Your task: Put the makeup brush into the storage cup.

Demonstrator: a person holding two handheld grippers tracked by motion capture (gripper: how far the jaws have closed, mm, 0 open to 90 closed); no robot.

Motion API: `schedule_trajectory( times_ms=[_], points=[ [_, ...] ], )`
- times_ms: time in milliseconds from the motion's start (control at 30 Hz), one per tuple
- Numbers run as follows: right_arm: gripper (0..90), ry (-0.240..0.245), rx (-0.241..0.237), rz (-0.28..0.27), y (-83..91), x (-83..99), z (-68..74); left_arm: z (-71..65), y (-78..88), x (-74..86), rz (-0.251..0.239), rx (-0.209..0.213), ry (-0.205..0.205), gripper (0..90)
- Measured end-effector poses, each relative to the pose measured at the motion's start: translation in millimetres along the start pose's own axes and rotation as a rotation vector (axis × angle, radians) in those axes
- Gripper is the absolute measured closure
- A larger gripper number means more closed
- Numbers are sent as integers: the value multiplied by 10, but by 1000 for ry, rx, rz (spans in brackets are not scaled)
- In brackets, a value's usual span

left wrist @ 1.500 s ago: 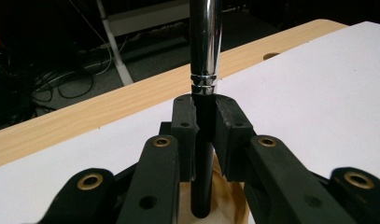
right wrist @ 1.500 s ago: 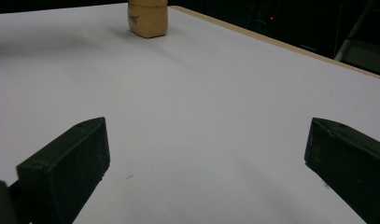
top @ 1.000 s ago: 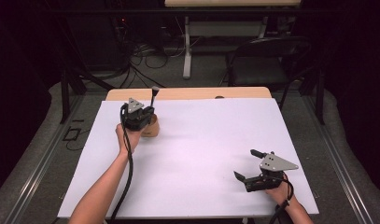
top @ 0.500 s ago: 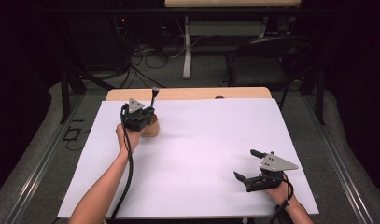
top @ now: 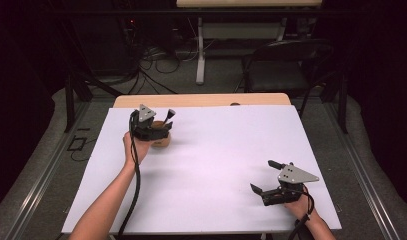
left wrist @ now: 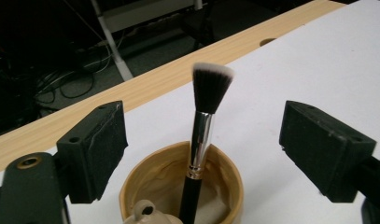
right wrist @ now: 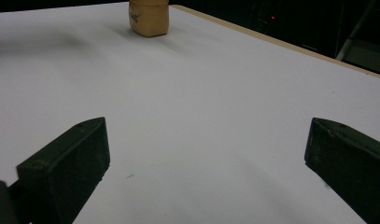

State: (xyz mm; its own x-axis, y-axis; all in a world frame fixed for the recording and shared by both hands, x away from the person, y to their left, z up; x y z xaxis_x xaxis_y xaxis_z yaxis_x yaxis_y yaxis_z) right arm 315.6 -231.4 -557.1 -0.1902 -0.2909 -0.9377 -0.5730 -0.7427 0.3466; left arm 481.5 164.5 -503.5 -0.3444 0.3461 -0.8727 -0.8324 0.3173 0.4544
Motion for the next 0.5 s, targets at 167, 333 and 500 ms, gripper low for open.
schedule_trajectory(
  times_ms=[167,333,500],
  points=[
    [0,-4,1,1,7,4,-3,5,37,6,2,13,4,91],
    [0,-1,-4,3,8,-1,8,20,105,32,0,19,4,79],
    [0,-3,0,-6,3,0,5,17,175,58,10,28,-3,64]
  ],
)
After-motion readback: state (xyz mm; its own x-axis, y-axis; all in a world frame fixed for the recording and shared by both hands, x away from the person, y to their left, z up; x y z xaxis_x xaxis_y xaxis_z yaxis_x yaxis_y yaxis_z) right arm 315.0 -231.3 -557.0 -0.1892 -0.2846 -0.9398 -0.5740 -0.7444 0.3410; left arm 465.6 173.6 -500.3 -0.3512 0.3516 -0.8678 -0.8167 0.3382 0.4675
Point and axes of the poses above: each handheld gripper's, and its own axes: y roughly backward along the jaws, x roughly out of its underside, z roughly to its left, the point moved 4 cm from there along -y, roughly forward along the jaws, and after that the axes turned 7 degrees about -x, right-handed, at the moved point
